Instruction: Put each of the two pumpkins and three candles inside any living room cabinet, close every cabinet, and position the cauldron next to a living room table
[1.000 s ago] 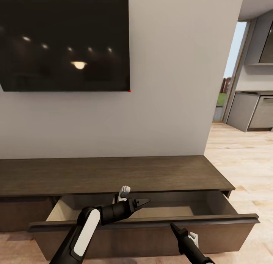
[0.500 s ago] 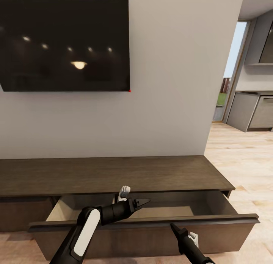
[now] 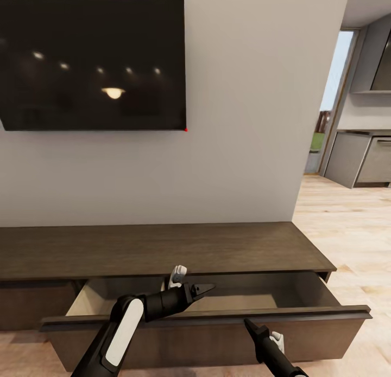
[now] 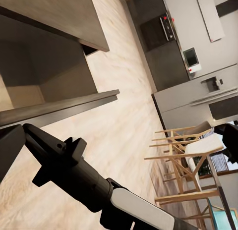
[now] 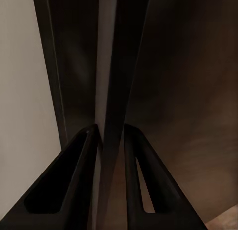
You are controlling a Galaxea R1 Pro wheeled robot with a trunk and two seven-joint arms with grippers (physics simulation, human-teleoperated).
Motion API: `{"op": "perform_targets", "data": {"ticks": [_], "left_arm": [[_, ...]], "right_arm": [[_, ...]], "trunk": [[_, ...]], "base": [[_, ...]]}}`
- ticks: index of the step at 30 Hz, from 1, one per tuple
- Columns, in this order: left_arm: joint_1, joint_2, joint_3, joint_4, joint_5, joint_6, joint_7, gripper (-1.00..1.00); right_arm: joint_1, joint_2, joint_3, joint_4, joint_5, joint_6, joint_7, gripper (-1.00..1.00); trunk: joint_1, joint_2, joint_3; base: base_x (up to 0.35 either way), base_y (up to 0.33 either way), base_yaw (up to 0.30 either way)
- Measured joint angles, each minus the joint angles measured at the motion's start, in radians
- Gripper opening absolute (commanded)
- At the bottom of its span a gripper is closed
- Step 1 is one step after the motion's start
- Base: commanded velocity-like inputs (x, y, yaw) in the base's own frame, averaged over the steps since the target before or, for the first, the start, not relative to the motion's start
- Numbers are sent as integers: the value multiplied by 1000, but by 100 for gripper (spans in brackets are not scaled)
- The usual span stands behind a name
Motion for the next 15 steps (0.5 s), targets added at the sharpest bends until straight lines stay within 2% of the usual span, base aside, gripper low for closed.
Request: {"op": "perform_targets", "data": {"ticks": [10,15], "left_arm": [[0,0,0,0,0,0,0,100],[0,0,0,0,0,0,0,100]], "right_arm": [[0,0,-2,0,-2,0,0,-100],[0,0,-2,1,-3,1,0,-100]], "trunk": [[0,0,0],[0,0,0]], "base": [[-133,0,0],[-21,0,0]]}}
